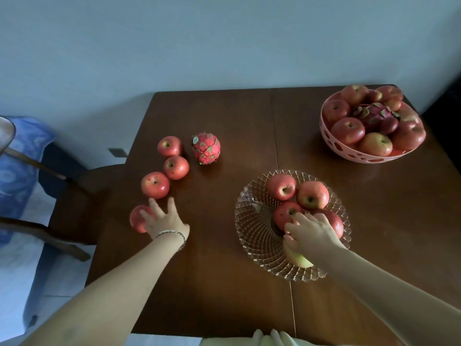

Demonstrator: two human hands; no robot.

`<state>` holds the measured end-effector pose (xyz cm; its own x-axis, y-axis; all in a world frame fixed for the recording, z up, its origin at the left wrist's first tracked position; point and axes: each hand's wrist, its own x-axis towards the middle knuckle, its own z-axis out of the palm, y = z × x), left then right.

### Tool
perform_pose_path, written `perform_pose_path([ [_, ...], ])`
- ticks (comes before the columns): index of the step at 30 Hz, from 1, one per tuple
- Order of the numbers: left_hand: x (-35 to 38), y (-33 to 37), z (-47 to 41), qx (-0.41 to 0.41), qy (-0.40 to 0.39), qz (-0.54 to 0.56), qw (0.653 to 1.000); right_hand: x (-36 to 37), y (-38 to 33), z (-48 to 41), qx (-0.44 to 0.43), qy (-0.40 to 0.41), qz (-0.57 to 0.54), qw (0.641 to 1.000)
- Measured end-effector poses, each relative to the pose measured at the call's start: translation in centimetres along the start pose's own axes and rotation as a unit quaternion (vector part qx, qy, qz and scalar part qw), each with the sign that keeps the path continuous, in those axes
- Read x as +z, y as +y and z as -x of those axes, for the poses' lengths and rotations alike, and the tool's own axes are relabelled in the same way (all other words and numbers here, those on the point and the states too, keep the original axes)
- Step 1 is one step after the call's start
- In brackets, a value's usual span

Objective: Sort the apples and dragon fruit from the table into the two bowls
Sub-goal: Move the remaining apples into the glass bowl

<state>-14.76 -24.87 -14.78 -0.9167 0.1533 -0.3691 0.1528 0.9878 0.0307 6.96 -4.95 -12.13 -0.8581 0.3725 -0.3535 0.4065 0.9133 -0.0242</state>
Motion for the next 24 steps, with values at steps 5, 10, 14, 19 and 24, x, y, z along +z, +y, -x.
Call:
perform_pose_path([
  [5, 0.3, -1.6, -2.8, -0.046, -0.016, -0.089, 0.995, -0.3, -0.3, 0.1, 0.004, -0.034, 0.012, 0.999],
  [10, -0.4, -3.3, -3.5, -0.062, 0.010, -0.151, 0.986, 0.5, 0.4, 1.3, -0.007, -0.010, -0.037, 0.999],
  [14, -1.4, -2.1, -2.0, -0.006, -0.052, -0.085, 0.995, 1.0, 0.8, 2.0, -0.006, 0.013, -0.070, 0.997],
  [19, -2.6, 4.2, 4.9, 0.238, 0.002, 0.206, 0.949, 0.5, 1.2, 1.6, -0.016, -0.016, -0.054, 0.998],
  [24, -1.7, 9.2, 10.3, 0.379, -0.141, 0.272, 0.873, 0.3, 2.1, 2.1, -0.047, -0.015, -0.099, 0.994],
])
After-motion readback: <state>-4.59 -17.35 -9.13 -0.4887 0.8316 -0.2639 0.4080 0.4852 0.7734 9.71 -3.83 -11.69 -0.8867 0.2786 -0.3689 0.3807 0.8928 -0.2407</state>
